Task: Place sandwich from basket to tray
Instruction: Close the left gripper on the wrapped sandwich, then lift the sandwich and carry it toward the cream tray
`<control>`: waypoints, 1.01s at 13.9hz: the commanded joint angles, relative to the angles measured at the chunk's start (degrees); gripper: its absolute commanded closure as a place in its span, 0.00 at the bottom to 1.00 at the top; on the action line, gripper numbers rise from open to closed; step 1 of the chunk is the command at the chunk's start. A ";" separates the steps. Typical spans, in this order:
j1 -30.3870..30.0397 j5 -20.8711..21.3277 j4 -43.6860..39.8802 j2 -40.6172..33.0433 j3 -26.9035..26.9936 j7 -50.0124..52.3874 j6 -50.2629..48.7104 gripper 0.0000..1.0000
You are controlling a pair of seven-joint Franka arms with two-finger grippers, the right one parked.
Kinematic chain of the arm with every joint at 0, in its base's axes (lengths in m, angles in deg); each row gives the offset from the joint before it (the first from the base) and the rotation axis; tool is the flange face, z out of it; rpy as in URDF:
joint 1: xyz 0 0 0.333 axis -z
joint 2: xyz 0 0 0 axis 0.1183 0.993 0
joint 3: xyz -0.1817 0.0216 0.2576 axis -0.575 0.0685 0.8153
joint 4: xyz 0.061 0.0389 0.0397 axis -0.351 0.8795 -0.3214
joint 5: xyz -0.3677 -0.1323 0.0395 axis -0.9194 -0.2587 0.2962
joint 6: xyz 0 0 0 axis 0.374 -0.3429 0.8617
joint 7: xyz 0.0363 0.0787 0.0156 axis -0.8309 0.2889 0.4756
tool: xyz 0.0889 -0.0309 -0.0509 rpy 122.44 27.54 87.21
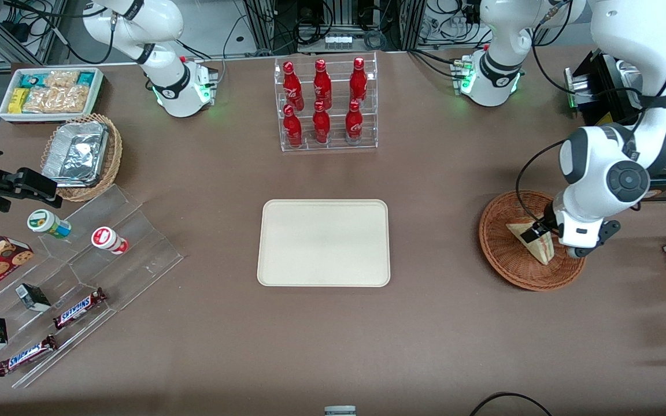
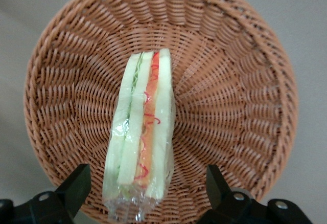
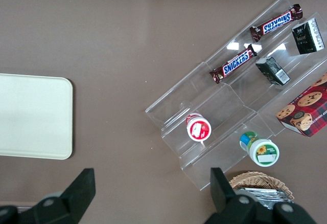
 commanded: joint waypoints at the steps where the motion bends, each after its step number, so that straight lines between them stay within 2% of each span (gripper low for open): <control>1: -0.70 2.48 2.14 -0.28 -0.19 1.03 1.70 0.00; 4: -0.70 3.02 2.14 1.30 -0.19 1.12 1.87 0.00; 5: -0.70 3.02 1.96 1.48 -0.19 1.81 1.88 0.13; 6: -0.62 3.02 1.79 1.74 -0.28 2.69 1.88 0.45; 7: -0.62 3.02 1.61 1.74 -0.19 2.96 1.88 0.68; 8: -0.62 3.02 1.00 1.66 -0.28 3.05 1.53 0.84; 9: -0.53 3.02 -0.31 1.48 -0.28 3.57 0.74 0.91; 14: 0.70 2.32 -9.97 -1.85 -1.24 6.20 -17.34 0.91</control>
